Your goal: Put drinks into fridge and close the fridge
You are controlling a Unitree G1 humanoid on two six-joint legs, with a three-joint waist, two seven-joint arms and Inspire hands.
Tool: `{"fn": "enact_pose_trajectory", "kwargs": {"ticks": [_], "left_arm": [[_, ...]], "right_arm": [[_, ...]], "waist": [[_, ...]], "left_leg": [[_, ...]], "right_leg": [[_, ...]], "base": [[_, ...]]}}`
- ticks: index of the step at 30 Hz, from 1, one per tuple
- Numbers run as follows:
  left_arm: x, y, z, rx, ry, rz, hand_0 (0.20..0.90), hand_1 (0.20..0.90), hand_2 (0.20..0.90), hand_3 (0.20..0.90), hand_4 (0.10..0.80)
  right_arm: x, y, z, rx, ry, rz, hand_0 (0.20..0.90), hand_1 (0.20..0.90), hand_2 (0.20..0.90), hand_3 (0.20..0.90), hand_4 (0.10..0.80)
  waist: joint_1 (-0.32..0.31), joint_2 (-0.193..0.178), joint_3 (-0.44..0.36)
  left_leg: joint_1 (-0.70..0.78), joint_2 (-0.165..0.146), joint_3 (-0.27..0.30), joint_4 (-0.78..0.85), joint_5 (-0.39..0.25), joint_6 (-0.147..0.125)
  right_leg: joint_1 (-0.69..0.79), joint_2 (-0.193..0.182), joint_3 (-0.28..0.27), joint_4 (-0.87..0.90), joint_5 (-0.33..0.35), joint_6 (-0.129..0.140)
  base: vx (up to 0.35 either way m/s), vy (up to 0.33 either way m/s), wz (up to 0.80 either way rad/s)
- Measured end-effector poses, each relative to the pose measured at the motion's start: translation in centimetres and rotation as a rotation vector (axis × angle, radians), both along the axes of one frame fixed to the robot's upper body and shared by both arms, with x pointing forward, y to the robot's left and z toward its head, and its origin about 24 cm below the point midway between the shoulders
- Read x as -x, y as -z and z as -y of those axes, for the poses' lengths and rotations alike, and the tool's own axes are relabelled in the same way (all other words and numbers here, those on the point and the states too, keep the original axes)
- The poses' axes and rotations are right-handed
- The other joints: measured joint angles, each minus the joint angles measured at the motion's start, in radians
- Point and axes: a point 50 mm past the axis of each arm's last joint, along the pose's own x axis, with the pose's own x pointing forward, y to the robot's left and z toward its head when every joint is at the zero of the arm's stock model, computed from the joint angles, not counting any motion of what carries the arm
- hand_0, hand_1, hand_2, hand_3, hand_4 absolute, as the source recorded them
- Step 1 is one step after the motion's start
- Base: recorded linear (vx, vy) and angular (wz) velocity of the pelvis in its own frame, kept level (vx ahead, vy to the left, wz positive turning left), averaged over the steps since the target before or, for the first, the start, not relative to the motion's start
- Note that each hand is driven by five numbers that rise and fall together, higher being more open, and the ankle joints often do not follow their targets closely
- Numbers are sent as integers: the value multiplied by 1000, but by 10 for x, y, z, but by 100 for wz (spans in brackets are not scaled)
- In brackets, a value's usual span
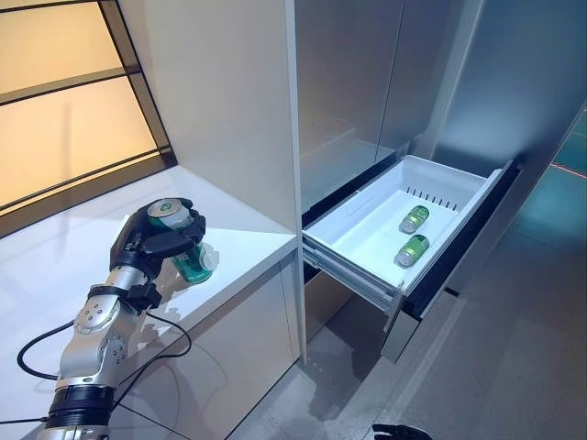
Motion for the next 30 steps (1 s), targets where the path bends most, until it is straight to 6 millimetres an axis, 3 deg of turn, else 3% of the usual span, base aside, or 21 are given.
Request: {"fn": "enact_pose_trajectory", "kwargs": {"ticks": [10,15,19,22,26,30], "left_arm": [[-1,0,4,14,34,8,300,300,300,200,100],[-1,-15,31,44,206,77,300,300,300,200,100],[3,-32,66,9,437,156,300,300,300,200,100],[10,-37,96,-15,637,189,300,300,300,200,100],[17,-34,120,-22,811,187,300,300,300,200,100],[20,-32,124,-23,865,185,300,300,300,200,100]], "right_arm": [[-2,-1,0,-3,-1,17,900,900,900,900,800],[-18,-12,-14,-47,-83,154,900,900,900,900,800],[-48,-38,-43,-135,-169,361,900,900,900,900,800],[-79,-69,-64,-220,-223,545,900,900,900,900,800],[-100,-101,-68,-280,-292,668,900,900,900,900,800],[-122,-144,-65,-341,-338,803,900,900,900,900,800]], "waist": [[2,-1,1],[3,-22,18],[-22,-34,27],[-50,-20,36],[-79,-10,42],[-83,-9,45]], "left_leg": [[1,0,0,0,0,0],[1,0,0,1,1,0],[-2,-1,7,5,1,0],[0,-2,25,4,-2,4],[1,-2,34,5,-3,5],[0,3,59,5,-4,3]], "right_leg": [[0,0,0,0,0,0],[-5,0,1,0,1,0],[-11,0,9,0,3,2],[-14,0,26,0,9,5],[-18,1,37,0,12,6],[-29,7,60,0,18,4]], "base": [[0,0,0],[-45,-16,-1],[-57,-21,-7],[-49,-14,-17],[-33,-7,-8],[-43,2,-18]]}}
